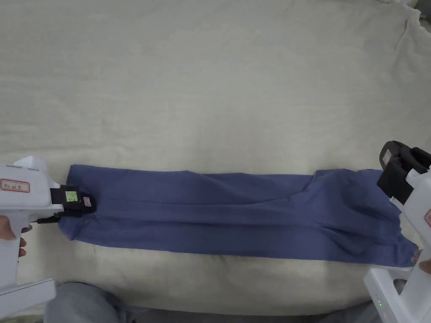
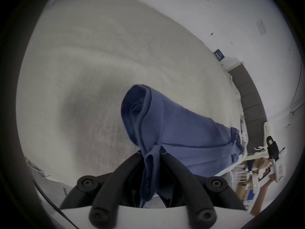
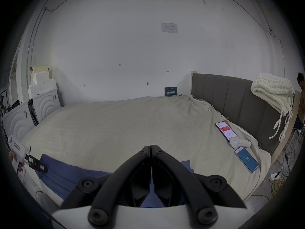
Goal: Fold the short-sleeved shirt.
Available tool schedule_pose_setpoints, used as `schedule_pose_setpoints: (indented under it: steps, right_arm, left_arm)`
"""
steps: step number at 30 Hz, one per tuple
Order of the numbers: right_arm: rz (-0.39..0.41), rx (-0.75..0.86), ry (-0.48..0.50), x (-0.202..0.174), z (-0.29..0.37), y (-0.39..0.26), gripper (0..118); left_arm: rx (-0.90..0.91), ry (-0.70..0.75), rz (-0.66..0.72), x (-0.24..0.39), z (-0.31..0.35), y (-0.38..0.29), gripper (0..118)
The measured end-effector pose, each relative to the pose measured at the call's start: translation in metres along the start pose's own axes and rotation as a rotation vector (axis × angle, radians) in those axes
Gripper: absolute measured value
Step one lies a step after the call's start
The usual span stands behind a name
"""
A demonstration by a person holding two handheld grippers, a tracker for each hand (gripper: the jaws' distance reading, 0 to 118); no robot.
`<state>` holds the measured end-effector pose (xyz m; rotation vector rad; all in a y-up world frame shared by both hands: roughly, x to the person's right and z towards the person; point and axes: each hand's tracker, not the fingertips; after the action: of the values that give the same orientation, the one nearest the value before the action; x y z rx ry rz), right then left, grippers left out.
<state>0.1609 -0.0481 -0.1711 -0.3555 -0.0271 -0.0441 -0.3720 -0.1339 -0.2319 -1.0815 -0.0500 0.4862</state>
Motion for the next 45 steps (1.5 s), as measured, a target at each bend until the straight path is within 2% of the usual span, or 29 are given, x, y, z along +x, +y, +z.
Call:
schedule_pose_setpoints:
  steps: [5, 12, 14, 16, 22, 28, 30, 31, 33, 35, 39, 43, 44, 45]
  right_arm:
    - [-0.008, 0.024, 0.016, 0.009, 0.007, 0.003, 0]
    - [-0.043, 0.057, 0.013, 0.028, 0.021, 0.004, 0]
    - [-0.070, 0.062, 0.009, 0.034, 0.024, 0.002, 0]
    - [-0.091, 0.060, 0.009, 0.041, 0.026, 0.000, 0]
    - [-0.089, 0.068, -0.018, 0.057, 0.039, -0.004, 0]
    - [-0.105, 0.076, -0.051, 0.071, 0.045, -0.003, 0]
    - [-0.106, 0.077, -0.060, 0.074, 0.047, -0.003, 0]
    - [-0.106, 0.076, -0.063, 0.075, 0.048, -0.003, 0]
    - [-0.104, 0.073, -0.068, 0.076, 0.048, -0.003, 0]
    - [-0.102, 0.072, -0.073, 0.076, 0.049, -0.003, 0]
    - [-0.099, 0.073, -0.070, 0.077, 0.049, -0.003, 0]
    - [-0.094, 0.077, -0.055, 0.072, 0.049, -0.001, 0]
    - [-0.094, 0.078, -0.051, 0.071, 0.049, -0.001, 0]
    - [-0.091, 0.078, -0.047, 0.069, 0.049, -0.001, 0]
  left_arm:
    - [0.111, 0.155, -0.237, 0.077, 0.048, -0.010, 2]
    - [0.124, -0.022, -0.375, 0.170, 0.079, -0.025, 2]
    - [0.094, -0.078, -0.388, 0.190, 0.068, -0.029, 2]
    - [0.067, -0.068, -0.405, 0.210, 0.048, -0.034, 2]
    - [-0.043, -0.098, -0.419, 0.260, -0.027, -0.052, 2]
    - [-0.153, -0.037, -0.398, 0.293, -0.108, -0.071, 4]
    - [-0.177, -0.052, -0.358, 0.298, -0.125, -0.076, 14]
    - [-0.180, -0.076, -0.344, 0.299, -0.130, -0.077, 23]
    - [-0.194, -0.122, -0.322, 0.303, -0.136, -0.079, 61]
    - [-0.208, -0.175, -0.313, 0.307, -0.131, -0.076, 81]
    - [-0.101, -0.289, -0.323, 0.303, -0.092, -0.053, 83]
    - [0.131, -0.200, -0.352, 0.285, -0.048, -0.031, 81]
    - [0.186, -0.139, -0.383, 0.281, -0.038, -0.031, 74]
    - [0.229, -0.081, -0.417, 0.276, -0.035, -0.033, 60]
